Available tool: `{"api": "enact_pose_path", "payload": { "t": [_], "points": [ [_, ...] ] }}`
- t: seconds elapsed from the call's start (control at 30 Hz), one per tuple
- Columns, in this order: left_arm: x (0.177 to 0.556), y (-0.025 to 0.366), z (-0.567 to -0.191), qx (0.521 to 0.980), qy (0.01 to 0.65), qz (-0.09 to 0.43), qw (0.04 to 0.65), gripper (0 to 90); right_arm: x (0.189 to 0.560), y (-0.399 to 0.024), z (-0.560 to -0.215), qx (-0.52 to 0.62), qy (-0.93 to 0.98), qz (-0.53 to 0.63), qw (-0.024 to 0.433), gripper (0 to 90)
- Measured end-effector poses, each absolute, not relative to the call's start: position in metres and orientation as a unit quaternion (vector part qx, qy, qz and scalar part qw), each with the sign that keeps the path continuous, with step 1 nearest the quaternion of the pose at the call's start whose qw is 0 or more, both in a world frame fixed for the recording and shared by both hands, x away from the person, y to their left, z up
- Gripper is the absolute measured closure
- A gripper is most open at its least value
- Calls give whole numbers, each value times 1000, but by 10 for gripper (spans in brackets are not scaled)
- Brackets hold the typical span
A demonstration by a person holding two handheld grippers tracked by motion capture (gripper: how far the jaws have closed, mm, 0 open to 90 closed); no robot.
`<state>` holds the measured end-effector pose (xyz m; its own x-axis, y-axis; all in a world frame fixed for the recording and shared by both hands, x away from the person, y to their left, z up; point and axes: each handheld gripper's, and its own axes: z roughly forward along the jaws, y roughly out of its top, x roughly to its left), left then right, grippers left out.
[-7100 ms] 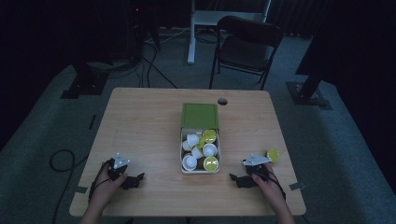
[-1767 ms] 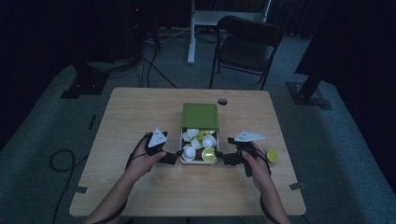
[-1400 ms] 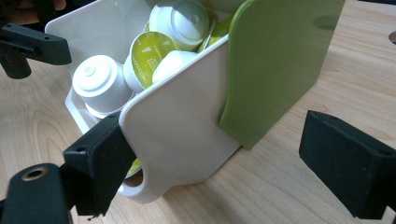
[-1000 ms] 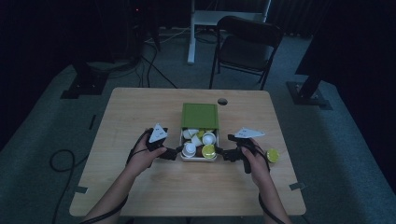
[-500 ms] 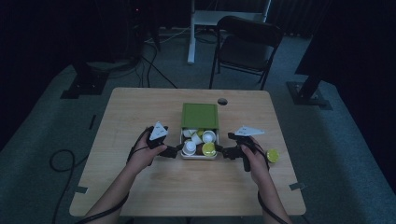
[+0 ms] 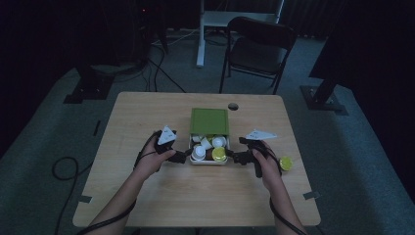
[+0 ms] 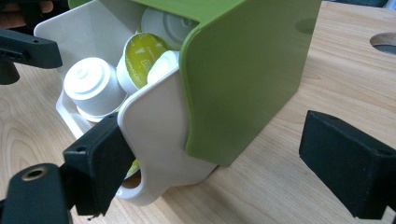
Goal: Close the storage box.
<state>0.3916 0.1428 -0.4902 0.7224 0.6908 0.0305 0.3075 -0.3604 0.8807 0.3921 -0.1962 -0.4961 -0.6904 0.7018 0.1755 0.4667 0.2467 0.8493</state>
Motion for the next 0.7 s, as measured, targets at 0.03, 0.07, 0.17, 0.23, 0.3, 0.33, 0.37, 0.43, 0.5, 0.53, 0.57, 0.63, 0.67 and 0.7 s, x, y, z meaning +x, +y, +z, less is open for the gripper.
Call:
{"api": "enact_pose_path", "payload": {
  "t": [0.03, 0.07, 0.17, 0.23, 0.3, 0.33, 0.37, 0.43, 0.5, 0.53, 0.57, 0.63, 0.67, 0.7],
  "points": [
    [392, 143, -490, 800, 312, 204, 471, 1, 392, -196, -496, 375, 781, 485, 122, 111],
    [393, 143, -490, 799, 313, 204, 471, 1, 393, -196, -496, 374, 781, 485, 123, 111],
    [395, 143, -490, 799, 313, 204, 471, 1, 395, -196, -496, 377, 779, 486, 122, 111],
    [396, 143, -490, 800, 312, 205, 470, 1, 396, -196, -496, 378, 779, 485, 123, 111],
    [398, 142, -489, 800, 313, 207, 468, 1, 397, -196, -496, 379, 778, 485, 124, 111],
    [398, 142, -489, 801, 312, 208, 467, 1, 397, -196, -496, 379, 777, 486, 124, 111],
    [399, 142, -489, 801, 312, 208, 466, 1, 398, -195, -497, 380, 777, 486, 125, 111],
    [401, 142, -489, 800, 313, 208, 467, 1, 399, -195, -497, 383, 775, 486, 125, 111],
    [402, 142, -489, 800, 314, 209, 467, 1, 400, -195, -497, 384, 775, 486, 126, 111],
    [403, 142, -489, 799, 315, 208, 467, 1, 401, -195, -497, 384, 774, 487, 127, 111],
    [403, 142, -489, 799, 315, 209, 467, 1, 401, -195, -497, 385, 774, 487, 127, 111],
    [405, 142, -489, 799, 315, 209, 466, 1, 402, -195, -497, 388, 772, 488, 126, 111],
    [406, 141, -488, 800, 315, 210, 465, 1, 403, -195, -498, 390, 771, 488, 125, 111],
    [407, 141, -488, 801, 314, 211, 464, 1, 404, -195, -498, 392, 770, 488, 125, 111]
  ]
}}
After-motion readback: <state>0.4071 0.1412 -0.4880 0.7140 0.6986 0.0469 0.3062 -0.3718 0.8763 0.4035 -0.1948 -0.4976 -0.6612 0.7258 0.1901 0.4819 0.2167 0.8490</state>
